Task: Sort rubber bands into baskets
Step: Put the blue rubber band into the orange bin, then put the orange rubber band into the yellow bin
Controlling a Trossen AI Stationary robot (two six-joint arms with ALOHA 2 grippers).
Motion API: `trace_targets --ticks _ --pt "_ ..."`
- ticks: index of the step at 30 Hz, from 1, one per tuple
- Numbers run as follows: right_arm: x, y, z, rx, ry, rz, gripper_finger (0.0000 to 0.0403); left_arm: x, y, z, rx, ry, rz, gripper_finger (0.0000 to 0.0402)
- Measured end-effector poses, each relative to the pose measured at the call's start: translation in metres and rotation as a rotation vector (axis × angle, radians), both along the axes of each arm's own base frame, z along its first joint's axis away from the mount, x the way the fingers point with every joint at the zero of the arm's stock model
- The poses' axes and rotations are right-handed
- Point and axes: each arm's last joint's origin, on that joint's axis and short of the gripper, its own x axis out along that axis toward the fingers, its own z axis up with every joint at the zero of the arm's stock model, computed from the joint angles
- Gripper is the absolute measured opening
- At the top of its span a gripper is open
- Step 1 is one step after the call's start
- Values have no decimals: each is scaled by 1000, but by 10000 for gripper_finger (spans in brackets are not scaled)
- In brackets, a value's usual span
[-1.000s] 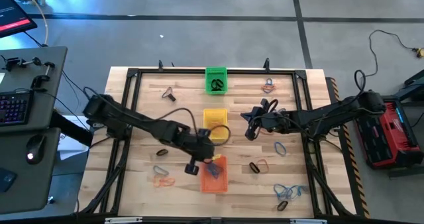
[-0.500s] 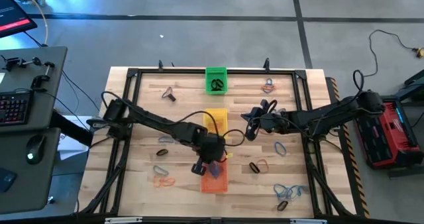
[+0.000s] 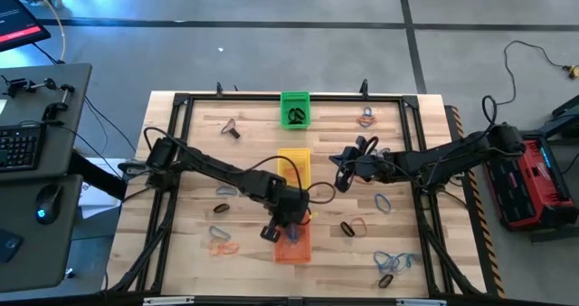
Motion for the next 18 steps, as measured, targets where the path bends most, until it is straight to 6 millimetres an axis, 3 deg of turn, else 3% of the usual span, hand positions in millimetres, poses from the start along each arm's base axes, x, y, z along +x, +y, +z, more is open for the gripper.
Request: trace_targets --ticks 11,18 --pt "0 0 0 -6 3 4 0 1 5 1 12 4 60 95" --pt "0 0 0 -6 7 3 0 -2 -3 14 89 -70 67 101"
